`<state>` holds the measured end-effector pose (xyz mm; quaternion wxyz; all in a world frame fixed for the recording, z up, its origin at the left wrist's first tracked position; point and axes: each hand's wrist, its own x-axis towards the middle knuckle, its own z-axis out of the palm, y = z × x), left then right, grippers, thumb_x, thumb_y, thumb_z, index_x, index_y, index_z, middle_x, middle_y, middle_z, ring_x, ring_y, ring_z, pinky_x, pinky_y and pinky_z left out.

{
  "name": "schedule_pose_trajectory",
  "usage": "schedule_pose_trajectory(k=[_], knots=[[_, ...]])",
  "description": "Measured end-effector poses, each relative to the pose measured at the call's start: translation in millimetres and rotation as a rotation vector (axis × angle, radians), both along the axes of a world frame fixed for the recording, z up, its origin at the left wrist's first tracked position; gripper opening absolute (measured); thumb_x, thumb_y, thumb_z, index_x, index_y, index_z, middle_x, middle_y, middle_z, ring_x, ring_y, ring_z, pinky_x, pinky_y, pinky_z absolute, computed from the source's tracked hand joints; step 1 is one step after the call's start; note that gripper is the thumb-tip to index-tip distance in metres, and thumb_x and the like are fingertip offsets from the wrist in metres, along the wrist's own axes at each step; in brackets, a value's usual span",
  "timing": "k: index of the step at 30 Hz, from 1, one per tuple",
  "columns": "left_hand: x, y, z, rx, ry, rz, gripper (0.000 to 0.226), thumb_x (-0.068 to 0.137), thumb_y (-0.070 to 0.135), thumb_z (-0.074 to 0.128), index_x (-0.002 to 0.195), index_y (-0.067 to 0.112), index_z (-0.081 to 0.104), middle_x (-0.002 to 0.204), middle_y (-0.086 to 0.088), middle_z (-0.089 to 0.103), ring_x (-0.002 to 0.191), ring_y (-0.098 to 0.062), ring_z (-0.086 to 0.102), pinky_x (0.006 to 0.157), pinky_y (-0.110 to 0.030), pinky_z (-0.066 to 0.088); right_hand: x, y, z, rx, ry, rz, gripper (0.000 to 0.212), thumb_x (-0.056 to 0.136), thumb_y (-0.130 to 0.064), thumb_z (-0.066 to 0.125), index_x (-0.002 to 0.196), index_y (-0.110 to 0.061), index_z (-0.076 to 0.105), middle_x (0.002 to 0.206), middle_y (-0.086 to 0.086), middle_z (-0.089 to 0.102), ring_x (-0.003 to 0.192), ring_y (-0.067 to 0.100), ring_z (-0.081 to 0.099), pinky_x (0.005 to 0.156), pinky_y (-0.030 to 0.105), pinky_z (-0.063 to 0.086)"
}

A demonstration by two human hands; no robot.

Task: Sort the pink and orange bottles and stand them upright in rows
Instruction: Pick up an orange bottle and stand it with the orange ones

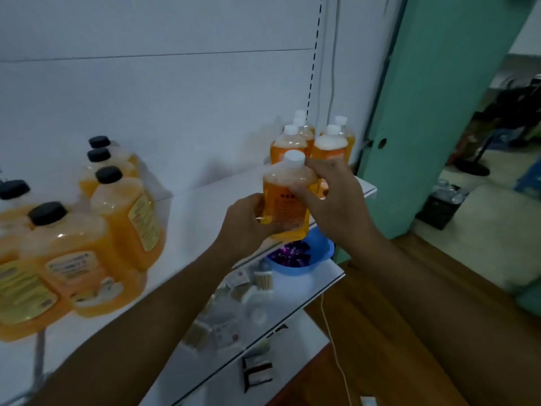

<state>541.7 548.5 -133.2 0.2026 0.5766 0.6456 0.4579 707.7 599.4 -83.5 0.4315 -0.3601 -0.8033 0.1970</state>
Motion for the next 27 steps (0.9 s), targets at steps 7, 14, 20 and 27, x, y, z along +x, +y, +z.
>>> schedule_pose_trajectory(k=[7, 14, 20, 27], knots=[[-12, 94, -13, -0.074, -0.015, 0.026, 0.066, 0.060, 0.054, 0.085, 0.113, 0.019, 0.068, 0.103, 0.004, 0.070, 0.090, -0.010, 0.066, 0.081, -0.028, 0.056, -18, 88, 0, -0.005, -0.125, -0.077, 0.049, 0.090, -0.037, 0.064, 0.136, -0.025, 0.054, 0.121, 0.004, 0.051, 0.110, 0.015, 0.048, 0.093, 0.028, 0.042], [-9, 113, -23, -0.070, 0.009, 0.078, 0.060, 0.067, 0.042, 0.085, 0.117, 0.019, 0.060, 0.108, 0.003, 0.066, 0.095, -0.011, 0.064, 0.086, -0.034, 0.056, -13, 119, -18, -0.010, -0.067, -0.026, 0.049, 0.090, -0.028, 0.065, 0.137, -0.019, 0.052, 0.123, 0.004, 0.049, 0.109, 0.014, 0.047, 0.091, 0.024, 0.039], [9, 98, -16, -0.134, 0.086, 0.157, 0.067, 0.074, 0.049, 0.078, 0.128, 0.017, 0.053, 0.124, -0.001, 0.059, 0.108, -0.012, 0.056, 0.084, -0.024, 0.044, -7, 116, -22, 0.044, -0.050, 0.029, 0.062, 0.089, -0.033, 0.064, 0.142, -0.012, 0.041, 0.141, 0.010, 0.044, 0.131, 0.023, 0.039, 0.105, 0.029, 0.031], [20, 41, -14, -0.276, 0.380, 0.306, 0.071, 0.088, 0.059, 0.054, 0.144, 0.019, 0.039, 0.150, -0.001, 0.041, 0.133, -0.019, 0.041, 0.104, -0.028, 0.032, -8, 85, -3, 0.258, -0.162, 0.145, 0.069, 0.090, -0.049, 0.055, 0.148, -0.017, 0.034, 0.157, 0.005, 0.027, 0.144, 0.025, 0.023, 0.114, 0.036, 0.017]])
